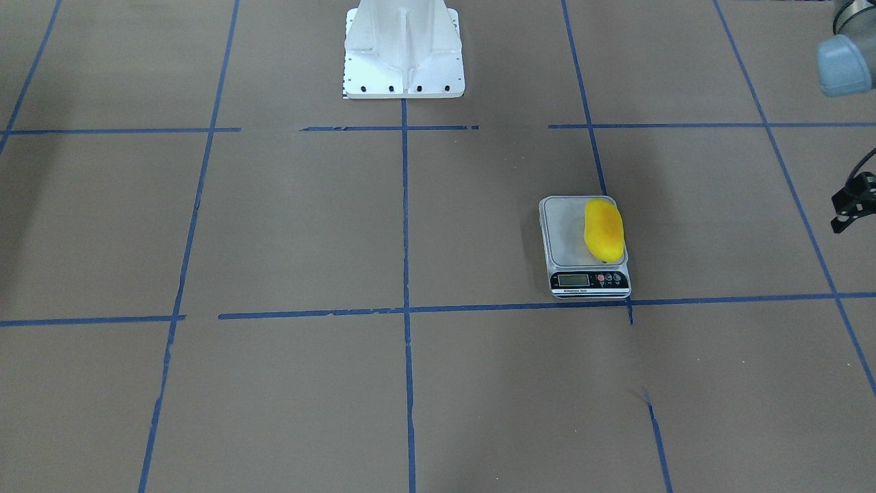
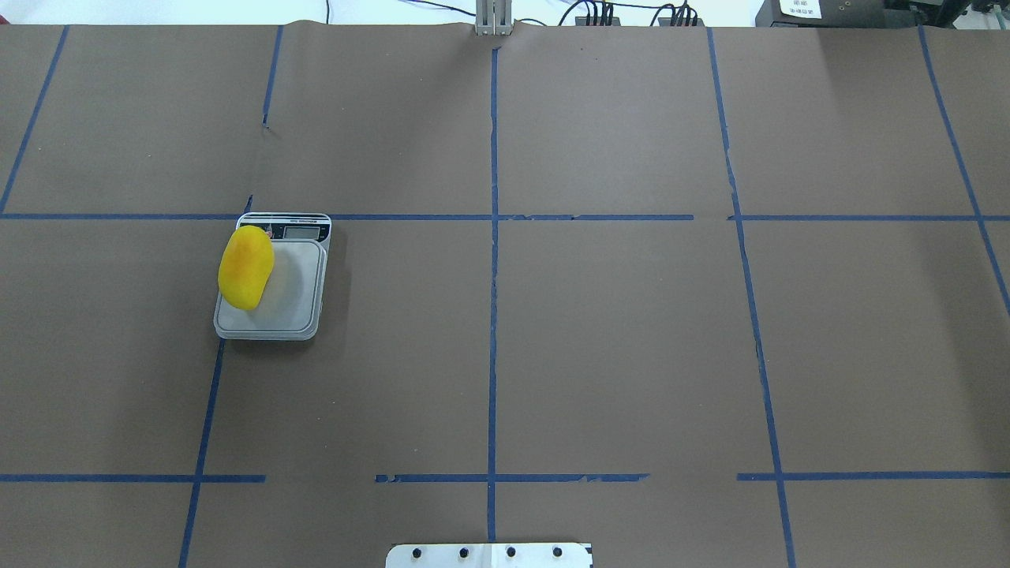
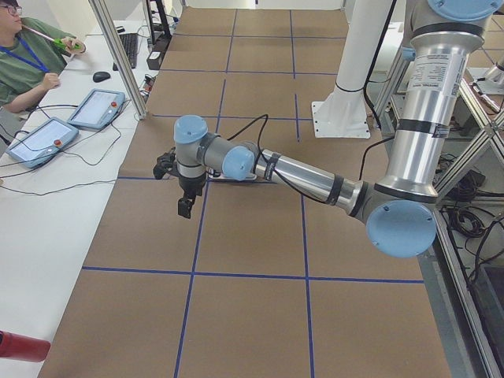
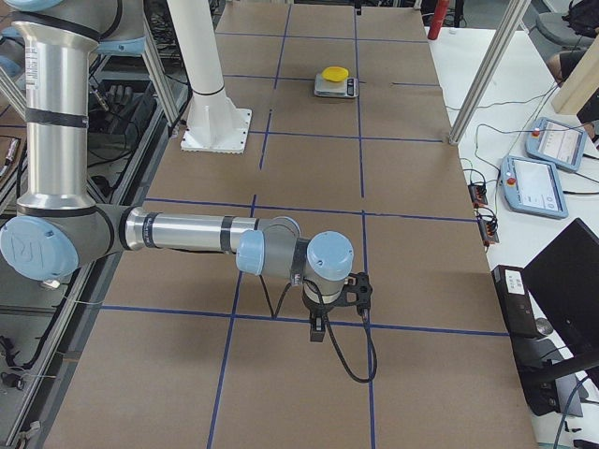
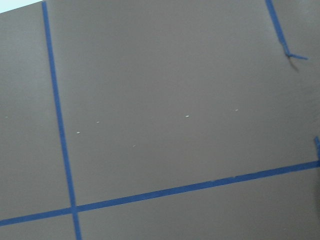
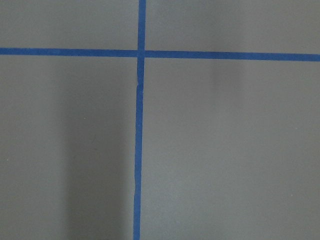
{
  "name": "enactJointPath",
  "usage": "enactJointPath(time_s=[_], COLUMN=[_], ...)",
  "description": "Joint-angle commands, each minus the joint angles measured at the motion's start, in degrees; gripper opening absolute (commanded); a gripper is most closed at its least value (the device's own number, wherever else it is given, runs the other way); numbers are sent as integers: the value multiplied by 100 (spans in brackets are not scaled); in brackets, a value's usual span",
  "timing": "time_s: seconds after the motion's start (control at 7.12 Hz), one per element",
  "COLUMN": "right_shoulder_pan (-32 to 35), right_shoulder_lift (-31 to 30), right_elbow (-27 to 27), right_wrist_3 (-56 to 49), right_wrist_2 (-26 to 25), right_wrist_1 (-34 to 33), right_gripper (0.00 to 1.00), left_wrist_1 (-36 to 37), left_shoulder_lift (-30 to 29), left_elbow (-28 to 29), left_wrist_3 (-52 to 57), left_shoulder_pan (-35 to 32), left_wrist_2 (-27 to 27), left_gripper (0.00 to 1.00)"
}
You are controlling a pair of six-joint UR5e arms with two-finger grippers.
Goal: Weigh mango
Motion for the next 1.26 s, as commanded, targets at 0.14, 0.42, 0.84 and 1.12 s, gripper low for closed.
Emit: enactJointPath(time_s=[0.14,0.42,0.84,1.12], right_shoulder_pan=[0,0,0,0], right_shoulder_lift=[2,2,2,2], right_elbow=[0,0,0,0], right_wrist_3=[0,0,0,0], right_wrist_2=[0,0,0,0], right_wrist_1=[7,7,-2,-2], right_gripper=[100,100,100,100], left_wrist_1=[68,121,560,517], left_shoulder_lift=[412,420,429,420], left_elbow=[860,1054,1010,1028], left_wrist_3=[1162,1154,1163,1172], left_shoulder_pan=[-927,-1043,-1069,-1061], left_wrist_2=[-578,-578,-578,-578], left_gripper=[100,100,100,100])
